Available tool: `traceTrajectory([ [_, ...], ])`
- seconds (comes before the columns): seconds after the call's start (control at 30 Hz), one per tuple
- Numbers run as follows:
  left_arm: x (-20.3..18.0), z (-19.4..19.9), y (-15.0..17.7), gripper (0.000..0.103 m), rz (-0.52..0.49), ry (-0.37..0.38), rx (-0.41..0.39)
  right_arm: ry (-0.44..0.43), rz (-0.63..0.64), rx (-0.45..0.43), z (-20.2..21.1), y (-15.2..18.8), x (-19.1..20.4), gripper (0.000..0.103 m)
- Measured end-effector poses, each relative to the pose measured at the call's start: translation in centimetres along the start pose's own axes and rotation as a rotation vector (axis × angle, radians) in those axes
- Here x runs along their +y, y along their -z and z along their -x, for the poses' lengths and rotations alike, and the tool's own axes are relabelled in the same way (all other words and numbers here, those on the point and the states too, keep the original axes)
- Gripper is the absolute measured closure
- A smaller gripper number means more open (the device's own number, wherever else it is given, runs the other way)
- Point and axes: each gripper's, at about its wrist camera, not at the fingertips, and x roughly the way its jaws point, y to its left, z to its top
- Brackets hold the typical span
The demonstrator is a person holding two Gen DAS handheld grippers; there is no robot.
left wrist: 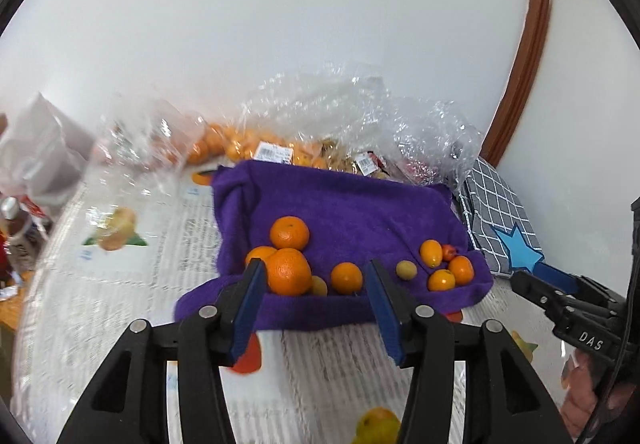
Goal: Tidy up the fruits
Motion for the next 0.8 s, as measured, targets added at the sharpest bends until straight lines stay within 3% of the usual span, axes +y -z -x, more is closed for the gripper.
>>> traceTrajectory([
  [0.13,-1.5,2.5,0.8,0.045,-0.018,-0.010,-0.007,0.032,-0.037,-0.010,3.1,1.1,-0.9,0.041],
  [0.17,-1.9,3.2,1.0,0.043,-0.026,-0.008,-0.009,0.040,-0.043,-0.026,4.2,1.5,-1.0,0.039],
  [0.23,-2.7,4.1,1.4,0.041,-0.043,-0.011,-0.013,0.052,-0.045,-0.059,6.0,2.2,-1.1,0.023],
  [0.4,-4.5,6.2,2.0,0.031,-0.082,-0.028,-0.023,0.075,-0.015,-0.121,9.6,3.4,-0.8,0.013],
  [0.8,-5.9,7.7,2.4,0.029,-0.103,-0.064,-0.030,0.085,-0.104,-0.122,12.1,4.6,-2.5,0.012],
])
